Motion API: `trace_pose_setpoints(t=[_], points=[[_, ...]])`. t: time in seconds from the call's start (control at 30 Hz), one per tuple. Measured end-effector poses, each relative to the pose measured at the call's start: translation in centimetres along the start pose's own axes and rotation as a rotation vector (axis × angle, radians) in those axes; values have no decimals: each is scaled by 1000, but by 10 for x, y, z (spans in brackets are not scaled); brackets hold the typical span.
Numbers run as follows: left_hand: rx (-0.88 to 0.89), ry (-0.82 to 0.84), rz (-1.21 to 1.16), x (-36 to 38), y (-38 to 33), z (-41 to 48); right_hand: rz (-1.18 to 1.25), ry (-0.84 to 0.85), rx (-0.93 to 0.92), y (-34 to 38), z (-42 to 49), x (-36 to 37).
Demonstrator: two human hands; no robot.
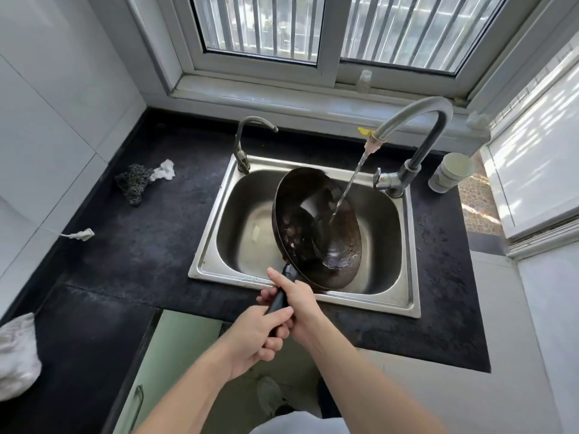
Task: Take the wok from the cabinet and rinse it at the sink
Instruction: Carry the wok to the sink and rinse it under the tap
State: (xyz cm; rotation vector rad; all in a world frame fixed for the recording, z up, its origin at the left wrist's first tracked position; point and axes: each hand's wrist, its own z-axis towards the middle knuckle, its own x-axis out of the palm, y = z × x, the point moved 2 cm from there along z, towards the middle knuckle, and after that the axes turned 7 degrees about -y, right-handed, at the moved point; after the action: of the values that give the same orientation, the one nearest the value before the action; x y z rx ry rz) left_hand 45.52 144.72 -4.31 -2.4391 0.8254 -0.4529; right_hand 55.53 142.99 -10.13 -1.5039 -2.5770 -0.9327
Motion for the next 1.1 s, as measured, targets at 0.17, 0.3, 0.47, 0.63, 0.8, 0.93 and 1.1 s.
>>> trace_pose_setpoints(t=[0.17,0.3,0.47,0.63,0.8,0.93,1.1], points=[[-69,81,-159,19,29,11,115,6,98,-8,1,-27],[-110,105,-201,35,44,18,-32,-77,-10,-11,6,-44],[-165,46,-147,40,62,27,-250,-65,-95,-17,8,-63],[-112,-30,-209,61,74,32,-318,-57,-130,-12,8,-76],[-52,-88,-251,72,73,34,-281,-91,-111,-11,10,-80],[-33,-125,-225,72,81,36,-206,-60,12,-15,5,-81],[-39,-146,-239,72,87,39,-157,-64,59,-17,2,-79]])
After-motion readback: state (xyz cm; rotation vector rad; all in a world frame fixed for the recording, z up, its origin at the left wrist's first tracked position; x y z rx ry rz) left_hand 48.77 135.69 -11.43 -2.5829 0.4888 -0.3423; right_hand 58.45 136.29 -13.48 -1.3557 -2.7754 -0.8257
